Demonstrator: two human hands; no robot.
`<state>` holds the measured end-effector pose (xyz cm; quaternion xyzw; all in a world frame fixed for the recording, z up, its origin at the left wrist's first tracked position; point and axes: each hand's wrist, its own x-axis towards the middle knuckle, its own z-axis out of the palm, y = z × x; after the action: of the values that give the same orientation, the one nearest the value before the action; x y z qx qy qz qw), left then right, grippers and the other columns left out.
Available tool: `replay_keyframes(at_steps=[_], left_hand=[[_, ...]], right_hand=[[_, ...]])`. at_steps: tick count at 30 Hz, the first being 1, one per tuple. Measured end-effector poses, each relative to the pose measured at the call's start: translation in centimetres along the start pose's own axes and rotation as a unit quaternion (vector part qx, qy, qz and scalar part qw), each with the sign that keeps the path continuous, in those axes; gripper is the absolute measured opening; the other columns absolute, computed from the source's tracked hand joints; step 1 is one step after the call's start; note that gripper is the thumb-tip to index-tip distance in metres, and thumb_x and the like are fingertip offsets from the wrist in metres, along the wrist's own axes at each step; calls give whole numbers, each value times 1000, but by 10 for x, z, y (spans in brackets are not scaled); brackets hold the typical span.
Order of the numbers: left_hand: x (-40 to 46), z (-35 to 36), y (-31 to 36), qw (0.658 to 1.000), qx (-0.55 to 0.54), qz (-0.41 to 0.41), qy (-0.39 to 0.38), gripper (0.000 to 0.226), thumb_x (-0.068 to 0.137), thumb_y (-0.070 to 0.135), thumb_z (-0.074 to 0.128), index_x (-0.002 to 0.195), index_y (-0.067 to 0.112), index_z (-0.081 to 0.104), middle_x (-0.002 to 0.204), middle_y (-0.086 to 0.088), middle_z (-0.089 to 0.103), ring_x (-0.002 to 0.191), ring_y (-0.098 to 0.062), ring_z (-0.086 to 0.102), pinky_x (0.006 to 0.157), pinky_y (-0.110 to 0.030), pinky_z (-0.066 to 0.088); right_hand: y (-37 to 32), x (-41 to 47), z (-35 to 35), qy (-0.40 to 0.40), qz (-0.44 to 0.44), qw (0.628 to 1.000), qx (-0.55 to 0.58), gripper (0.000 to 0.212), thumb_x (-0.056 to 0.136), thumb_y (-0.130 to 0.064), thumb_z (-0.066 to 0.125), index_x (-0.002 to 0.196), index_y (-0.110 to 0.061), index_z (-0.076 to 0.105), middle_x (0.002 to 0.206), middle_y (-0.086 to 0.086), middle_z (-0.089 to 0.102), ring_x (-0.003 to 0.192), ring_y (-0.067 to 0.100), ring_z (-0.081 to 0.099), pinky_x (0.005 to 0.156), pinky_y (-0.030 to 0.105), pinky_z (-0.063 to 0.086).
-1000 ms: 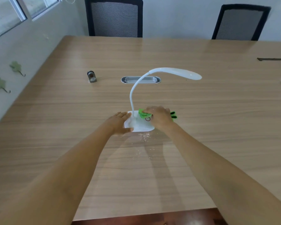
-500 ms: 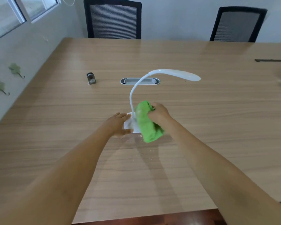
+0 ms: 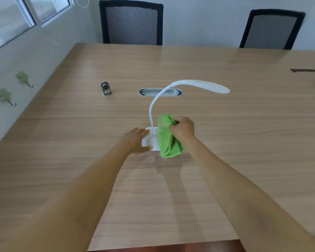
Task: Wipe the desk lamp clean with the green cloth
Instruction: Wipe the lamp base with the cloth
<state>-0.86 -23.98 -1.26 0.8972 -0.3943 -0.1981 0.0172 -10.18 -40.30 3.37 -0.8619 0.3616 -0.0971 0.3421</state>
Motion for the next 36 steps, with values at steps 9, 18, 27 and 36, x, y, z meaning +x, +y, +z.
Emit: replay_keyframes(at_steps=[9,18,27,36], left_hand=[[0,3,-2,1000,-24,-5,8,89,83,61,52,152,26,9,161,6,13,150,-22,5,121,-38,13],[-3,-2,-9,984,-175,-22,35,90,71,44,76,147,25,31,153,4,35,141,-19,33,114,-34,28],[3,-1,-16,993,-118,-1,30,89,74,47,73,148,24,30,154,6,34,146,-18,20,118,-35,20],[1,-7,-10,997,-83,-4,-1,90,78,47,69,150,20,23,158,7,24,149,-20,12,120,-40,19]], right_hand=[[9,9,-7,19,12,991,-134,28,82,-3,49,102,-4,68,109,18,69,102,35,65,86,36,53],[1,1,21,-104,-135,971,-170,36,82,-15,54,118,-12,59,121,16,54,114,36,51,92,39,49],[51,-30,19,-193,-271,890,-311,70,84,-1,46,147,-23,26,160,-1,18,144,23,23,116,40,29],[42,-14,12,-105,-233,959,-121,61,83,11,38,135,-17,50,151,5,40,139,23,36,118,28,27]])
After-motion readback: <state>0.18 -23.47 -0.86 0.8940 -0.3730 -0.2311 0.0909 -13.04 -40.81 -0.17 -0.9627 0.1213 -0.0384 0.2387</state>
